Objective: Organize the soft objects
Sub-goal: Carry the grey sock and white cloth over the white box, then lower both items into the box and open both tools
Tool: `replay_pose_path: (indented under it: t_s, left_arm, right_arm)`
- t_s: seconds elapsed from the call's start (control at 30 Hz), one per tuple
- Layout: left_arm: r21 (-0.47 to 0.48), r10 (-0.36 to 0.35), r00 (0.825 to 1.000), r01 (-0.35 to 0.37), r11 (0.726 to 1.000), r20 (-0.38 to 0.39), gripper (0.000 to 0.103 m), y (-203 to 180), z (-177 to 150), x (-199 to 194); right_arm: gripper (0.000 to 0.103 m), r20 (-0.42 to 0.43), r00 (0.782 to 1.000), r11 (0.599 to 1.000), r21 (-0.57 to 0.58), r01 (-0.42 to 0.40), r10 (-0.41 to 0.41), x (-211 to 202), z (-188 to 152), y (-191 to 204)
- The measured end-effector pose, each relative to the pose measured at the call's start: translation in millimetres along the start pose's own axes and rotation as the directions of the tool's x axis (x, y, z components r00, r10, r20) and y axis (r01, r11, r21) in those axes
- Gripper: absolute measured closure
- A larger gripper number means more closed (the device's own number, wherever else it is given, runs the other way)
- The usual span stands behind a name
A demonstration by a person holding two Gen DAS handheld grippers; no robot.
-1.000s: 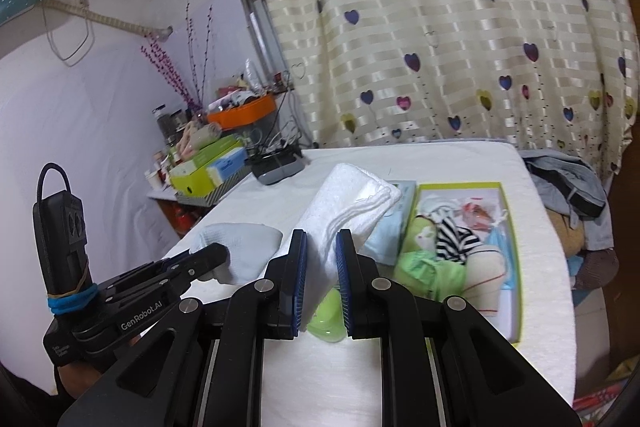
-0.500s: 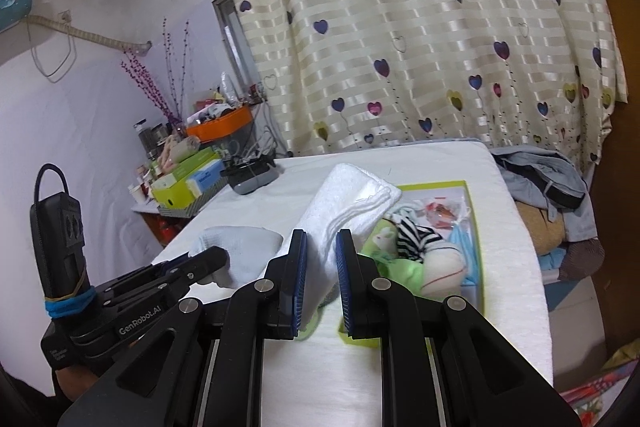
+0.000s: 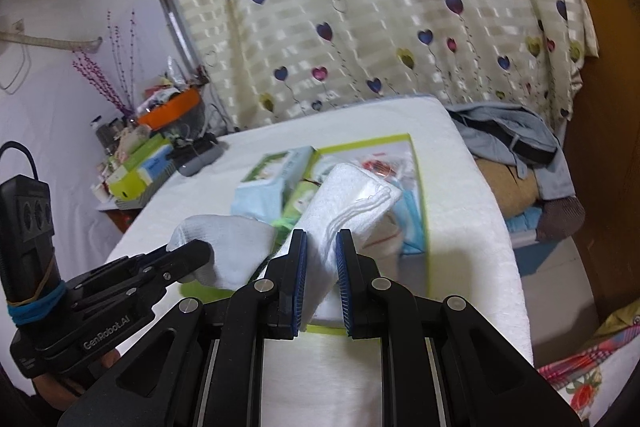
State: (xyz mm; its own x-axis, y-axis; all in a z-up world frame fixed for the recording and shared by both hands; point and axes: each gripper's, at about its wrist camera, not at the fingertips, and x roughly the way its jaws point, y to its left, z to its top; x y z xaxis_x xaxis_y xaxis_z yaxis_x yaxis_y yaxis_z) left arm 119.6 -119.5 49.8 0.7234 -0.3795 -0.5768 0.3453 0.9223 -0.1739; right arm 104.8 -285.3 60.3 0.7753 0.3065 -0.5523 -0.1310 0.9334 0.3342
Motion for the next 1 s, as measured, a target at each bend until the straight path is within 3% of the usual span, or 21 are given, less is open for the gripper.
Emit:
replay_pose_path:
  t_s: [0.5, 0.8, 1.0]
  left_arm:
    - [0.045, -0.018, 0.997, 0.021, 0.999, -0.071, 0.085, -19, -3, 42]
    - [0.052, -0.056, 0.993, 0.061, 0.997, -0.101, 0.085, -25, -6, 53]
    - [0.052, -0.042, 0.994, 0.048, 0.997, -0.104, 0.085, -25, -2, 62]
  right_arm:
    - [0.087, -0.085, 0.996, 1.0, 0.006, 0.026, -0.025, 35, -7, -30]
    - [0.087, -0.104, 0.994, 0.999, -0.012, 0.032, -0.033, 40, -11, -35]
    - [0.087, -0.105, 0.994, 0.999, -0.025, 0.039, -0.041, 46, -7, -36]
